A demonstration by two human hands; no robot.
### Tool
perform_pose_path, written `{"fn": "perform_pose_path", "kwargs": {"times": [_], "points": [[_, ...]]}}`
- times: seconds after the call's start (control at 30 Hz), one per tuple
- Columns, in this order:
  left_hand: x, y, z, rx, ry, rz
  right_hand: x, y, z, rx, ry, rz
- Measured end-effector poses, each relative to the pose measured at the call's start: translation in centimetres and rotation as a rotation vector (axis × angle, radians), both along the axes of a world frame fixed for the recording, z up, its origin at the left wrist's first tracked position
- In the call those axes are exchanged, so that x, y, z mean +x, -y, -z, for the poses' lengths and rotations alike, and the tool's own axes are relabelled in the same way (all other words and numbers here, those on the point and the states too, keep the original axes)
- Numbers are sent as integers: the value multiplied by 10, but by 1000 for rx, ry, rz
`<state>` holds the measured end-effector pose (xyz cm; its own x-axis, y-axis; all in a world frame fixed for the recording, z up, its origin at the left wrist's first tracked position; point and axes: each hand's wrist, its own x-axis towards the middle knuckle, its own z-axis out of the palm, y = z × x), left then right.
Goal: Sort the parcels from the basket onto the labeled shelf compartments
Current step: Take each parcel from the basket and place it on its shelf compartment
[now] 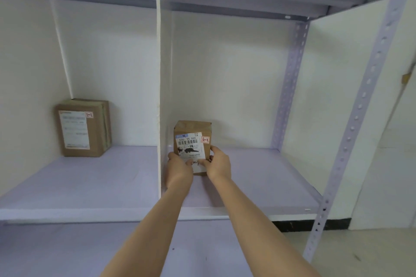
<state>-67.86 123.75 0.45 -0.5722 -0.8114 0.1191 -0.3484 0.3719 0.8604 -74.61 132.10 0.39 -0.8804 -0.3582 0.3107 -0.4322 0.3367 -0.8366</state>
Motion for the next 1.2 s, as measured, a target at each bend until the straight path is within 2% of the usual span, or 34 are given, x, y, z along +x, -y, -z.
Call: {"fn": "perform_pose_path", "kwargs": {"times": [0.37, 0.57, 1.2], "points": [[-52, 24, 2, -22, -26, -93, -53, 37, 3, 2, 21, -43], [-74, 37, 2, -25, 4, -126, -74, 56, 3, 54, -40, -34], [-98, 51, 4, -141, 54, -249, -92, 78, 12, 62, -82, 52]]}}
